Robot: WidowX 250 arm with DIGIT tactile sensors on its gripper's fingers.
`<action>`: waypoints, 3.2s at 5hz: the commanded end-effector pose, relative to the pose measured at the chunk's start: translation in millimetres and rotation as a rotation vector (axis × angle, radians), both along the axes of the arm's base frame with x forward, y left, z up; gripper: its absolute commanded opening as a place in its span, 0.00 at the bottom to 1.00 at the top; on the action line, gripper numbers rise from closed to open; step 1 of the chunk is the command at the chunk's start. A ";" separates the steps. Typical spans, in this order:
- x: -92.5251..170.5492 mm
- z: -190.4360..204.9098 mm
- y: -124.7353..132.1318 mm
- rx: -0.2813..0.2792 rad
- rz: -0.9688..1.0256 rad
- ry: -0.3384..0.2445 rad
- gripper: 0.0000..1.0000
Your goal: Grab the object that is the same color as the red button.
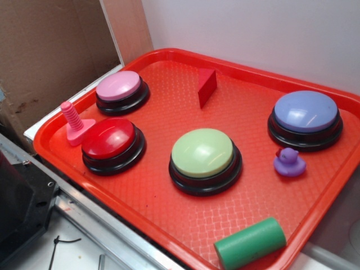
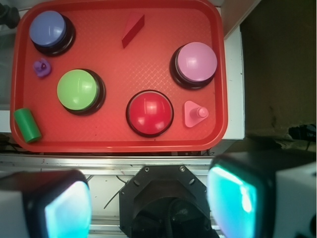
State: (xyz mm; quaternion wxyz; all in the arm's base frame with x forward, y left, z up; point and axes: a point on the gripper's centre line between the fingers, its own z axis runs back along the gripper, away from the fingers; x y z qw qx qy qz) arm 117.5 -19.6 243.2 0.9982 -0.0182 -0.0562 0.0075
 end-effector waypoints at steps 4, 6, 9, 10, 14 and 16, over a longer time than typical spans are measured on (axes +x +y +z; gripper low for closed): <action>150.4 -4.6 13.9 0.066 0.342 0.117 1.00; 194.3 -49.7 58.0 0.136 0.585 0.138 1.00; 181.6 -55.0 50.3 0.197 0.569 0.100 1.00; 181.6 -55.0 50.3 0.197 0.569 0.100 1.00; 233.4 -144.8 19.0 0.007 0.423 0.092 1.00; 223.3 -180.7 18.4 0.064 0.373 0.186 1.00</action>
